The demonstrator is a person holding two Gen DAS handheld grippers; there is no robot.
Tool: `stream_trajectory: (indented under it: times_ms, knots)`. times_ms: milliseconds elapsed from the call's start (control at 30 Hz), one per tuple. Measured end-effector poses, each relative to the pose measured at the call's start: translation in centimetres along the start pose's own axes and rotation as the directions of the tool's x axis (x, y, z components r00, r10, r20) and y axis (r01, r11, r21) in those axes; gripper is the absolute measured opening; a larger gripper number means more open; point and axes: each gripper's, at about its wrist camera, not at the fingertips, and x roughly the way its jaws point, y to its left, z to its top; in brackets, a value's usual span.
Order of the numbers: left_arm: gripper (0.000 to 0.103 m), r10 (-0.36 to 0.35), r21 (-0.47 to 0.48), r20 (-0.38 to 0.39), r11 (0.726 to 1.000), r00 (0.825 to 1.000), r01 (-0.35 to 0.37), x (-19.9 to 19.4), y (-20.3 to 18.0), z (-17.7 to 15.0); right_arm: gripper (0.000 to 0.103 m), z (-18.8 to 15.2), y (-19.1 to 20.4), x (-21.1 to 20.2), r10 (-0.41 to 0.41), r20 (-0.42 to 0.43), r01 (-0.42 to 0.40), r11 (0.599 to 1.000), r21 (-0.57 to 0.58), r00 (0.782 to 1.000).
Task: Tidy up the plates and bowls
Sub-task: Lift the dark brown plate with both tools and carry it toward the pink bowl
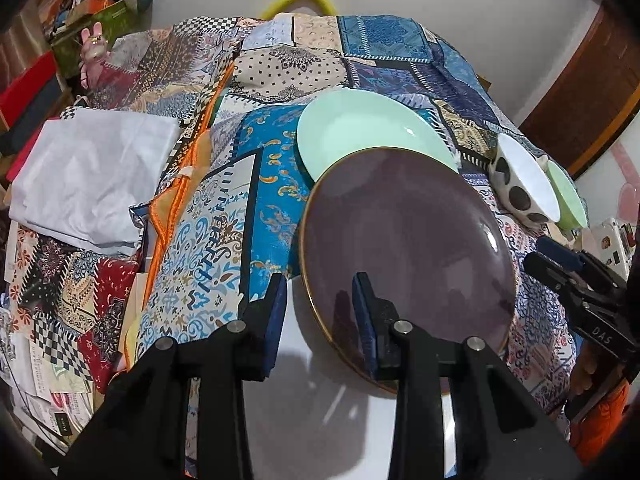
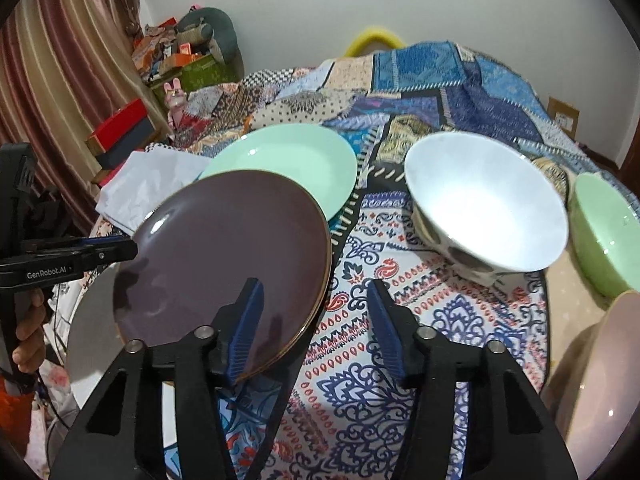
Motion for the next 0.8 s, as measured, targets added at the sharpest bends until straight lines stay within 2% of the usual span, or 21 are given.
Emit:
stream_trajectory:
  times_ms: [333, 600, 800]
  knots:
    - [0.027, -0.021, -0.012, -0.015, 1.000, 1.000, 0.021, 2.0, 0.5, 0.7, 0.033, 0.0, -0.2, 2.6, 0.036, -0.077, -0.034, 0.999, 0.019, 0.996]
    - [0.026, -0.024, 0.004, -0.002, 1.000, 1.000, 0.024, 2.5, 0.0, 0.8, 0.032, 0.0, 0.1, 3.4, 0.093, -0.100, -0.090, 0.995, 0.033, 0.991]
    - [0.026, -0.008, 0.019, 0.013, 1.000, 1.000, 0.008, 2.4, -0.4, 0.6, 0.030, 0.2, 0.0, 3.4, 0.087, -0.098, -0.082, 0.995, 0.050, 0.991]
